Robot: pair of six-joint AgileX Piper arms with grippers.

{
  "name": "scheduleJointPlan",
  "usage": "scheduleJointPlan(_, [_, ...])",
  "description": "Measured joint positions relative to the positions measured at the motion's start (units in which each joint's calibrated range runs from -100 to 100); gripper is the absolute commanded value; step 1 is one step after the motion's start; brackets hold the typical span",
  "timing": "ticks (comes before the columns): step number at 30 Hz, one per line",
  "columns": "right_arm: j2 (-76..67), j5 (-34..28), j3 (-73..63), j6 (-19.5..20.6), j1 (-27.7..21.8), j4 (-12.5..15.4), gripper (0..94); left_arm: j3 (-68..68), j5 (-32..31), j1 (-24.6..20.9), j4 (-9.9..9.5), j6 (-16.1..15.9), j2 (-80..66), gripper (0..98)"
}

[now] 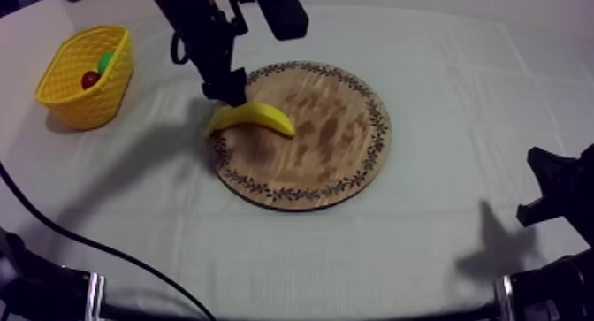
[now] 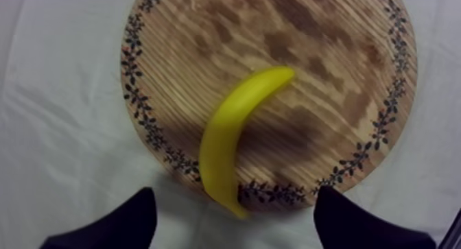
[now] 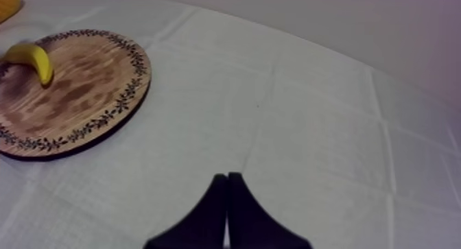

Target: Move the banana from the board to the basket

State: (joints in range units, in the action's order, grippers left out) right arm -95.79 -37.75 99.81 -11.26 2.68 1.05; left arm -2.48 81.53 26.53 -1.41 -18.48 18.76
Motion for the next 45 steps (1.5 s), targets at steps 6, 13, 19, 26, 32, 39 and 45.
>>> scheduleJointPlan(6, [0.0,-0.1,0.0,0.0,0.0,0.0,0.2,0.8,-0.9,0.0,-0.77,-0.8,3.9,83.2])
scheduleJointPlan(13, [0.0,-0.1,0.0,0.0,0.0,0.0,0.2,1.5,-2.6,0.0,-0.6,-1.8,8.9,81.9])
scheduleJointPlan(19, [0.0,-0.1,0.0,0.0,0.0,0.0,0.2,3.2,-3.5,0.0,-0.39,-2.6,13.2,82.5])
scheduleJointPlan(26, [0.0,-0.1,0.0,0.0,0.0,0.0,0.2,5.5,-3.6,0.1,-0.1,-3.3,17.8,78.0])
scheduleJointPlan(32, [0.0,-0.1,0.0,0.0,0.0,0.0,0.2,7.8,-3.3,-0.1,0.43,-3.7,20.5,70.2])
scheduleJointPlan(39, [0.0,-0.1,0.0,0.0,0.0,0.0,0.2,9.5,-2.4,-0.2,0.85,-3.7,22.9,53.0])
scheduleJointPlan(45, [0.0,-0.1,0.0,0.0,0.0,0.0,0.2,10.3,-1.5,-0.3,1.41,-3.8,24.6,37.8])
